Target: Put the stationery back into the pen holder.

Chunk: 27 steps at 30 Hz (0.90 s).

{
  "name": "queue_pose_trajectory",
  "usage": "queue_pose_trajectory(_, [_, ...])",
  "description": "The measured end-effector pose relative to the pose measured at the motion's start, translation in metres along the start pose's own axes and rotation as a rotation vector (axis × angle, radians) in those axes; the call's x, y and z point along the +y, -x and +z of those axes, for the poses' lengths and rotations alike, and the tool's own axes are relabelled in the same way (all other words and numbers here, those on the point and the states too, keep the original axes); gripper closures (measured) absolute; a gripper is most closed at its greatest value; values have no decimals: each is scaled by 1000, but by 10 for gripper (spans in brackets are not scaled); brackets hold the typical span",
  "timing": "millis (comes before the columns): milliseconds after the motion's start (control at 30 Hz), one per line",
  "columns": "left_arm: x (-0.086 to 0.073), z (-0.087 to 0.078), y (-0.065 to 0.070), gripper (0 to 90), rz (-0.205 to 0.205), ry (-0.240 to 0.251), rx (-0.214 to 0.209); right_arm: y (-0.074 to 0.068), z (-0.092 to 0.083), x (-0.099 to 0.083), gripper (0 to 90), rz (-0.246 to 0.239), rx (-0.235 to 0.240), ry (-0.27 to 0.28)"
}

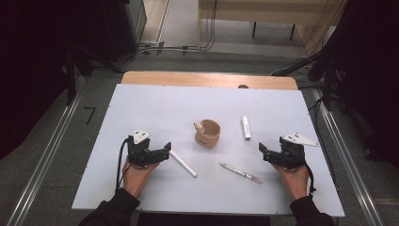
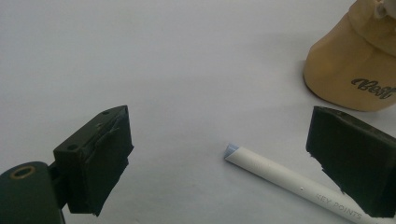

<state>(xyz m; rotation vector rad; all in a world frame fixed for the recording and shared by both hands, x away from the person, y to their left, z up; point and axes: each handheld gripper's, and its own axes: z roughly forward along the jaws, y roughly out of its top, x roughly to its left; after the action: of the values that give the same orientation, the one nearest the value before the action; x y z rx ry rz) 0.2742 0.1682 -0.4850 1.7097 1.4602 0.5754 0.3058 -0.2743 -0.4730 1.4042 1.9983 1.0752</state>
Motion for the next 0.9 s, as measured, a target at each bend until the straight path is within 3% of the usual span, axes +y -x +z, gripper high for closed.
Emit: queue_pose_trajectory(900, [0, 1, -2, 74, -9, -1, 0, -8, 38, 23, 154, 3, -14, -5])
